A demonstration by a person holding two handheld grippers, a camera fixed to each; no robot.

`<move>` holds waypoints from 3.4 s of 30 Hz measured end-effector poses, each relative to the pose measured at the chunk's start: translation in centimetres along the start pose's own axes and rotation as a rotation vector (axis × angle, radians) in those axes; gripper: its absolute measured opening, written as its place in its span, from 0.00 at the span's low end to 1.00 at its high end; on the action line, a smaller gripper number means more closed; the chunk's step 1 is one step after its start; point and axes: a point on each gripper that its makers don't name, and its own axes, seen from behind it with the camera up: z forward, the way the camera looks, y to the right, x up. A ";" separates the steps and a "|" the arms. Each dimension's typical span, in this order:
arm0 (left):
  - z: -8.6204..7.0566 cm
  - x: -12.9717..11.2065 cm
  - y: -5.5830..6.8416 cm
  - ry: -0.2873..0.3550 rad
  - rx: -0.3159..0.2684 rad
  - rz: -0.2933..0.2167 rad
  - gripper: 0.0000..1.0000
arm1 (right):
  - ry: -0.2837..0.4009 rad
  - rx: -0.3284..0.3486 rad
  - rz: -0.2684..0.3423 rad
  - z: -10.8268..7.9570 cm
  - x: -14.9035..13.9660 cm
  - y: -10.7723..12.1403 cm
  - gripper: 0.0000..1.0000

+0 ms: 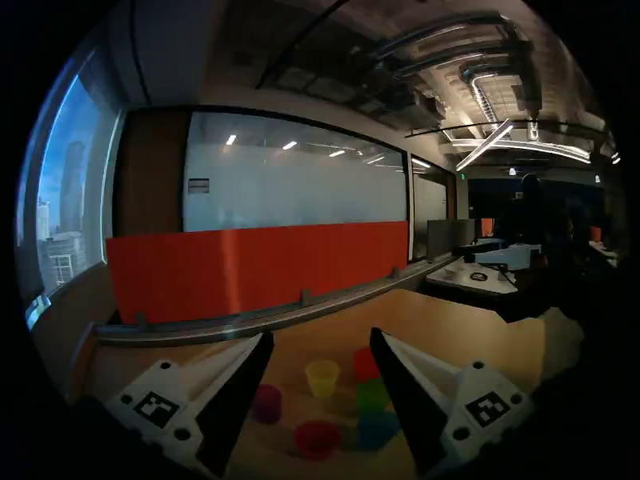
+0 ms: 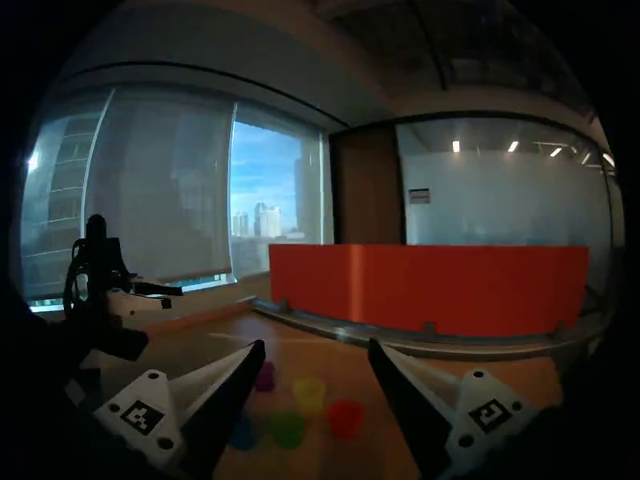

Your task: Pour water

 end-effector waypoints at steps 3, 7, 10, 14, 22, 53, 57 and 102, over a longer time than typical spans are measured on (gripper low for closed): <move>0.0 -0.1 0.6 -0.006 -0.029 0.012 0.89 | -0.018 0.017 -0.005 0.0 -0.3 -0.5 0.99; 0.2 -0.5 1.3 -0.020 -0.067 0.029 0.89 | -0.048 0.041 -0.024 0.2 -0.9 -1.1 0.99; 0.3 -1.0 1.9 -0.033 -0.094 0.034 0.89 | -0.077 0.061 -0.041 0.3 -1.6 -1.5 1.00; 0.6 -2.0 2.7 -0.053 -0.129 0.029 0.89 | -0.115 0.086 -0.061 0.3 -2.7 -2.0 1.00; 1.3 -4.4 3.0 -0.105 -0.159 0.034 0.89 | -0.188 0.108 -0.093 0.7 -4.7 -2.3 1.00; 2.0 -13.1 6.1 -0.228 -0.271 0.080 0.89 | -0.328 0.120 -0.140 0.9 -12.9 -1.0 0.99; 2.2 -13.9 6.5 -0.239 -0.283 0.086 0.89 | -0.334 0.119 -0.145 0.9 -13.3 -0.9 1.00; 6.7 -23.5 9.0 -0.512 -0.340 0.214 0.89 | -0.361 0.139 -0.128 2.4 -16.7 0.6 1.00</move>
